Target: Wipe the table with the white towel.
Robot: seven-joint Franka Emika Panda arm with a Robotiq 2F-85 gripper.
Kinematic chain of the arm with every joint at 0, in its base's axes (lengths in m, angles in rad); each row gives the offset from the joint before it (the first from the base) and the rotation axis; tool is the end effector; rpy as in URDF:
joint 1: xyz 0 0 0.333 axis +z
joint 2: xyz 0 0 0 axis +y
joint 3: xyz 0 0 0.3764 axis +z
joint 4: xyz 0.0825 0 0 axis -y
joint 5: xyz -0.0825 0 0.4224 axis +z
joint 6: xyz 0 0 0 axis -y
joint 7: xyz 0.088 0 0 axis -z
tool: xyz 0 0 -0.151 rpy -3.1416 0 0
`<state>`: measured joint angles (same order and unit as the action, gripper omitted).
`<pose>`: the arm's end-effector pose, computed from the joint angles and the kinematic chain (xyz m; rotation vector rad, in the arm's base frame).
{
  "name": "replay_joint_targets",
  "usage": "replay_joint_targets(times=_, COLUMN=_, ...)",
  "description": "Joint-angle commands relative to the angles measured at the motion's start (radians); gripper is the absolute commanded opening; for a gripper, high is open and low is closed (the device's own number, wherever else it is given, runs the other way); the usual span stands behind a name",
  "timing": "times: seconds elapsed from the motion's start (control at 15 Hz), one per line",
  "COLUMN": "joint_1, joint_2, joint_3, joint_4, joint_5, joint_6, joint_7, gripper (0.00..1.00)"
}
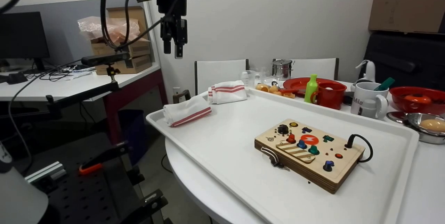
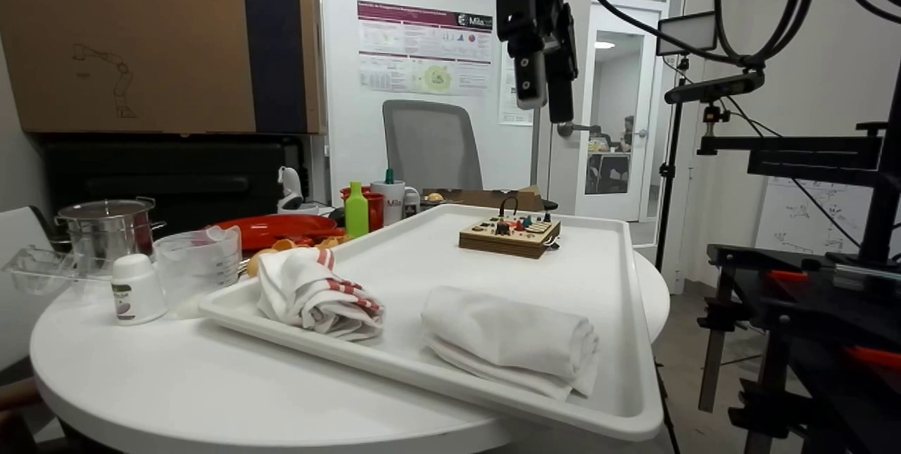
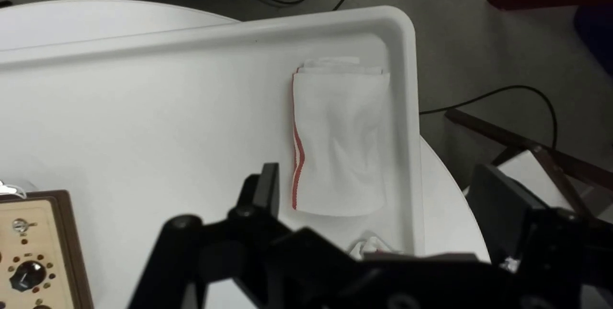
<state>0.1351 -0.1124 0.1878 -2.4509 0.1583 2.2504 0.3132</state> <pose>0.4484 0.1596 0.3236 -3.0679 0.1497 0.1765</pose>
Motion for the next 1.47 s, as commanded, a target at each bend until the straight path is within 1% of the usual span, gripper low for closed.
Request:
replay_joint_targets(times=0.0, joint_1=0.002, joint_2=-0.047, joint_3=0.008, joint_4=-0.057, joint_5=-0.058, joint_6=0.101, joint_7=0.072, gripper=1.0)
replay_joint_targets(times=0.4, joint_1=0.032, joint_2=0.025, joint_3=0.052, joint_4=-0.093, joint_5=-0.085, joint_6=0.196, joint_7=0.135, gripper=1.0)
replay_joint_targets(times=0.6, joint_1=0.047, joint_2=0.057, joint_3=0.07, joint_4=-0.096, joint_5=-0.097, joint_6=0.262, joint_7=0.202, gripper=1.0)
replay_joint_targets(times=0.8, joint_1=0.055, joint_2=0.106, joint_3=0.081, joint_4=-0.082, joint_5=-0.204, joint_6=0.314, joint_7=0.297, gripper=1.0)
replay_joint_targets(times=0.93, joint_1=0.057, joint_2=0.148, joint_3=0.074, joint_4=-0.068, joint_5=-0.317, joint_6=0.319, joint_7=0.364, gripper=1.0)
replay_joint_targets(times=1.07, joint_1=0.065, joint_2=0.194, joint_3=0.059, joint_4=-0.053, joint_5=-0.377, joint_6=0.317, joint_7=0.384, gripper=1.0)
replay_joint_targets(times=1.2, joint_1=0.072, joint_2=0.247, joint_3=0.045, joint_4=-0.036, joint_5=-0.378, joint_6=0.325, joint_7=0.353, gripper=1.0)
replay_joint_targets(times=1.27, joint_1=0.075, joint_2=0.277, joint_3=0.04, joint_4=-0.024, joint_5=-0.363, joint_6=0.329, joint_7=0.329, gripper=1.0)
replay_joint_targets(times=1.33, joint_1=0.078, joint_2=0.305, joint_3=0.039, joint_4=-0.011, joint_5=-0.326, joint_6=0.331, joint_7=0.287, gripper=1.0)
replay_joint_targets(times=1.4, joint_1=0.083, joint_2=0.32, joint_3=0.032, joint_4=0.0, joint_5=-0.322, joint_6=0.317, joint_7=0.272, gripper=1.0)
